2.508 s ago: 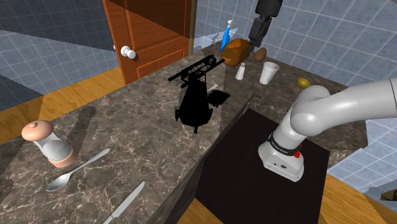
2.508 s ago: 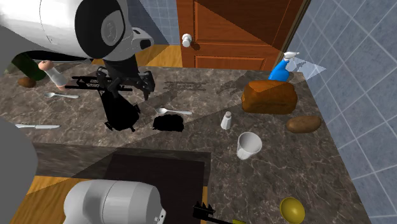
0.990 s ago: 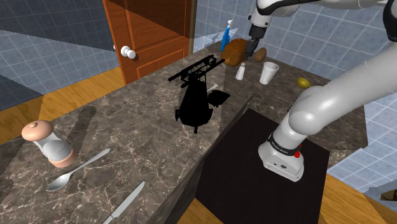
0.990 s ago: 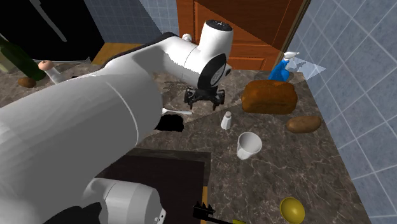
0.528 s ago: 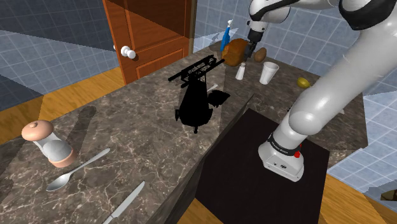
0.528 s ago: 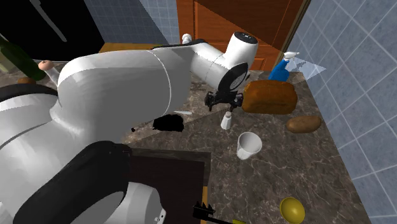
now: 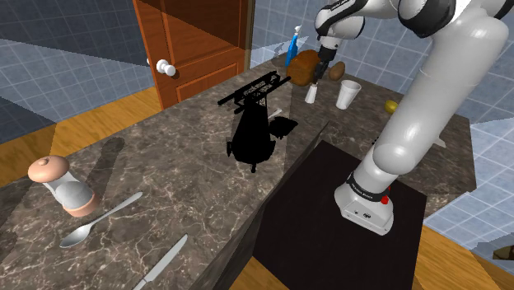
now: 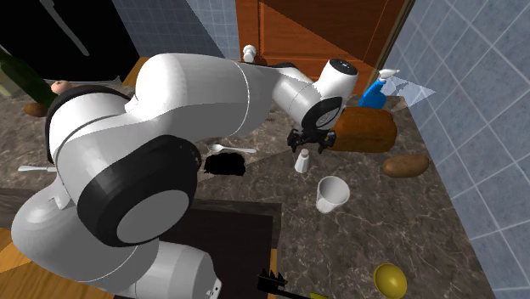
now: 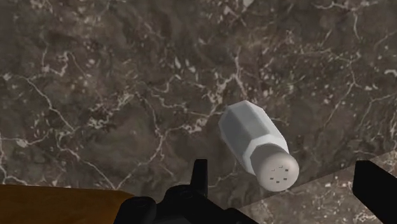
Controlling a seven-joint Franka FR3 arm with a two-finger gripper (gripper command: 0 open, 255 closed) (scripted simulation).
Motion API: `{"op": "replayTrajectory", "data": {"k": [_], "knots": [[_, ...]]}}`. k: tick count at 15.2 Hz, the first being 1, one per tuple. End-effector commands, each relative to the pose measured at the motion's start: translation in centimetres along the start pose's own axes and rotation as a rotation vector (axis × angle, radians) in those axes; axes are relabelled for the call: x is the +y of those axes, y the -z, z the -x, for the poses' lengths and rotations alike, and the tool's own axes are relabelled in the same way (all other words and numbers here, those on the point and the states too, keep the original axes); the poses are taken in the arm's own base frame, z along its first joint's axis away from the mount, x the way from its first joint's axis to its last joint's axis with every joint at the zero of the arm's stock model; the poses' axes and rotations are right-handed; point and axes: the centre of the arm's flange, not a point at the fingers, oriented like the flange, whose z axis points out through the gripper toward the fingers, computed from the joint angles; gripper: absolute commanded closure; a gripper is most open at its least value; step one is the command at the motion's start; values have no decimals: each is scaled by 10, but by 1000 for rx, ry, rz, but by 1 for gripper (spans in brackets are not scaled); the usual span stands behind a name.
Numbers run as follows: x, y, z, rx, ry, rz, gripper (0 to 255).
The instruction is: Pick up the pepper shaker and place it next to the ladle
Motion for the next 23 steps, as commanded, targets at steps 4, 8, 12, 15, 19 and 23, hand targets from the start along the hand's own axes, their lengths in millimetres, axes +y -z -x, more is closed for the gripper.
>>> {"op": "replayTrajectory", "data": {"k": [4, 8, 12, 15, 19, 23], "knots": [[1, -24, 0, 0, 0, 0, 0], [1, -24, 0, 0, 0, 0, 0], [1, -24, 0, 0, 0, 0, 255], [1, -24, 0, 0, 0, 0, 255], [1, -23, 0, 1, 0, 0, 255], [0, -13, -1, 0, 0, 0, 255]]}}
